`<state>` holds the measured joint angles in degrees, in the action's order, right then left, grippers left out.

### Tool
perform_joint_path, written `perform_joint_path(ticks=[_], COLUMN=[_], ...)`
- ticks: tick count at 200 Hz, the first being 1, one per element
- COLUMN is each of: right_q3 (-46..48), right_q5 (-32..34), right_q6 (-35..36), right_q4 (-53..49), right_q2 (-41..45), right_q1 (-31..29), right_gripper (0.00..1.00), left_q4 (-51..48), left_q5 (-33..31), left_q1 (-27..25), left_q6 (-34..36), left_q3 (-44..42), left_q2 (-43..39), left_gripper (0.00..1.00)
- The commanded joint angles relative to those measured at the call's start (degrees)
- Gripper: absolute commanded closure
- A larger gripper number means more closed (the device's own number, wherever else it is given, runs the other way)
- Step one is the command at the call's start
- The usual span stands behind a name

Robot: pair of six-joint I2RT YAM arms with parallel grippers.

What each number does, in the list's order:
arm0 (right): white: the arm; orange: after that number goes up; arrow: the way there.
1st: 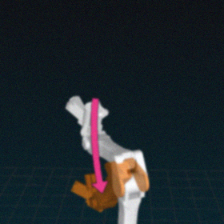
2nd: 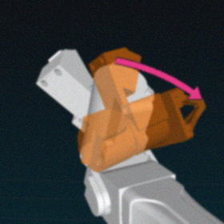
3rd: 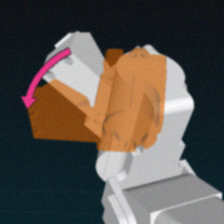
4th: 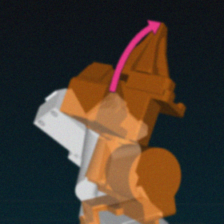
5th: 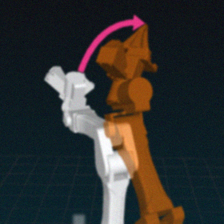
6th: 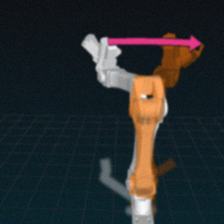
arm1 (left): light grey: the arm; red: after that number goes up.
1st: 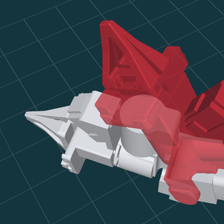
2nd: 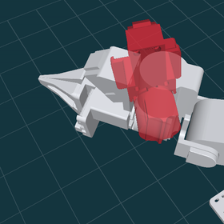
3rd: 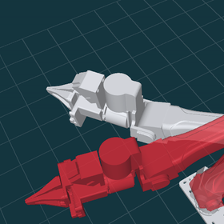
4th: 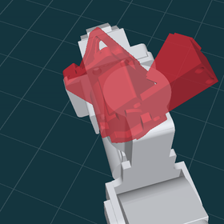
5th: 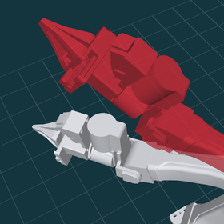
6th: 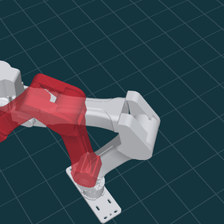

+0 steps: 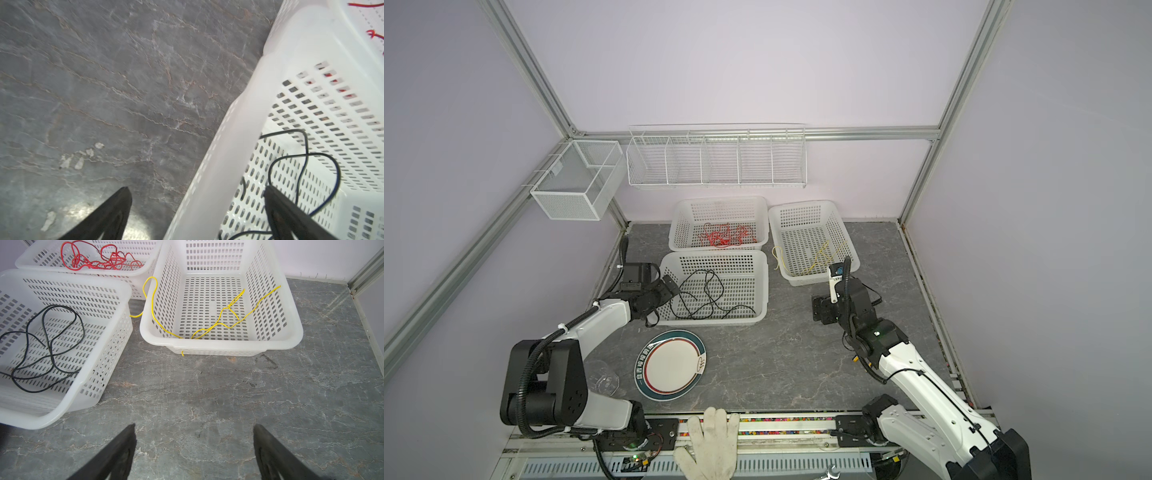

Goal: Untangle the cables

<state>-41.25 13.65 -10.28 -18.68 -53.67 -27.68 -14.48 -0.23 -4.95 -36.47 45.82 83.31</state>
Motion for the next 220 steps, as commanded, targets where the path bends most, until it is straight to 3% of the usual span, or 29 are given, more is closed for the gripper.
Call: perform_joint_path(ticks=[1,167,220], right_q3=[-1.11,1.16,4.68], right_q5=[-0.54,5.67,10.20], right_q6=[-0.25,-5.57,-6.33], right_q4=[0.68,4.95,12.37], right_q2=[-0.62,-4.58,-7.22], right_q1=[0.39,7.84,12.19], right_gripper=[0.11,0.11,0.11], left_q4=[4.40,13.78,6.87], left_q5=[3.68,5.61,-1.47], left_q1=[-2.11,-15.83,-15.80], left_q6=[-1.67,-3.50,1.79], left_q3=[-0.78,3.20,4.66], left_q2=[-1.57,6.96,1.37], left_gripper=[0.01,0.02,0.01])
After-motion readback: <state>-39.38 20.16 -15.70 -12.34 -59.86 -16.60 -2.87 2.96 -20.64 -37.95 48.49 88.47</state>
